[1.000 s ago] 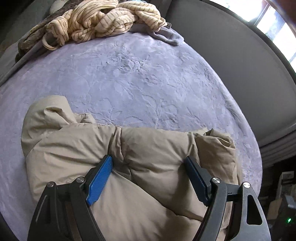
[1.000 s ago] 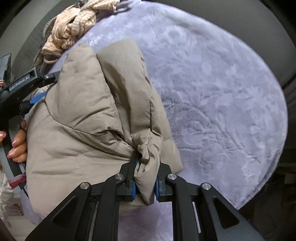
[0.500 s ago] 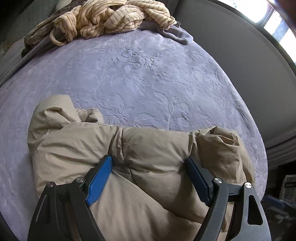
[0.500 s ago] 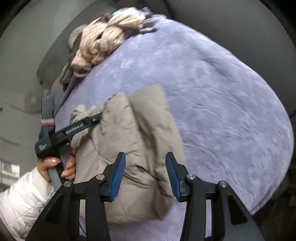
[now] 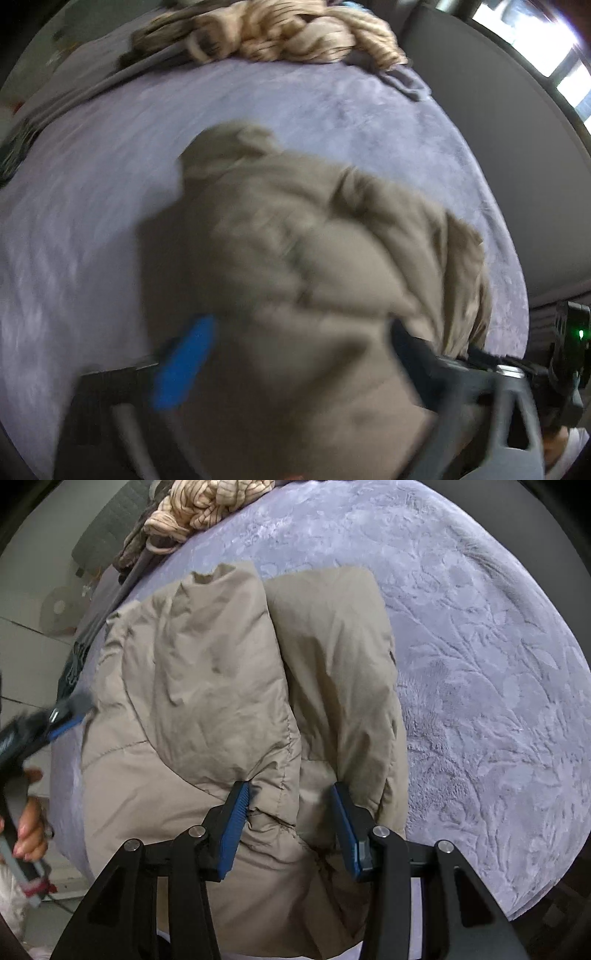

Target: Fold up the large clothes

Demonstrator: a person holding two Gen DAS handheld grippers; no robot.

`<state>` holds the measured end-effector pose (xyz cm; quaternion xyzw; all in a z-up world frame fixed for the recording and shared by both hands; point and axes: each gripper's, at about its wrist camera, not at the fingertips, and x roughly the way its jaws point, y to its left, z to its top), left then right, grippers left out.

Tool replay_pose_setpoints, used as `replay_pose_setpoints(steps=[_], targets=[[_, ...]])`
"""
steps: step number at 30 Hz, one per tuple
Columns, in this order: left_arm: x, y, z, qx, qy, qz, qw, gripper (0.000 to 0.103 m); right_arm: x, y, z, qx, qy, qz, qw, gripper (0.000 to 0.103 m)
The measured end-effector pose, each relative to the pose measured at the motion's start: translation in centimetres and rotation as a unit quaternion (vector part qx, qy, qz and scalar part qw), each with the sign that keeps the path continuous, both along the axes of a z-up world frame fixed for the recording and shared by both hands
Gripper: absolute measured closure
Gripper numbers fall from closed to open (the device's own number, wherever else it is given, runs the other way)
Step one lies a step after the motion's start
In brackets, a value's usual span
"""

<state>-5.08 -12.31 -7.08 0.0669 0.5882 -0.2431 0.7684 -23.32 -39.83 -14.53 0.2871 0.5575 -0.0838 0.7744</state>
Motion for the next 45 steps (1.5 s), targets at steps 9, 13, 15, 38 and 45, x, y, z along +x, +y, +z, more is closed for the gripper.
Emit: replay_pose_setpoints(steps=[9,13,15,38,45], targets=[[-3.7,3.3,-1.0,0.002,0.035,0.052,0.9980,0.000,0.7,0.0,-0.5,0.008,0.010,0.020,1.000,0.051],[-4.4,3.8,-0.8,0.007,0.032,0.041,0.9986,0.000,0.5,0.0,1.4,0.008,-0.001,0.017,1.000,0.049],[-4.4,4.0,-1.1,0.005,0.035,0.037,0.9987,0.000,0.0,0.1,2.3,-0.001,-0.004,0.011,1.000,0.044],[-3.5,7.0,-2.0,-0.020,0.050,0.016,0.9985,0.000,-2.4,2.5,5.9,-0.047,-0.028,-0.048,0.997,0.023],[-2.5,5.9,-2.0,-0.024,0.057,0.038,0.9973,0.000,-0.7,-0.9,4.8,-0.030,-0.007,-0.022,0.999,0.013]])
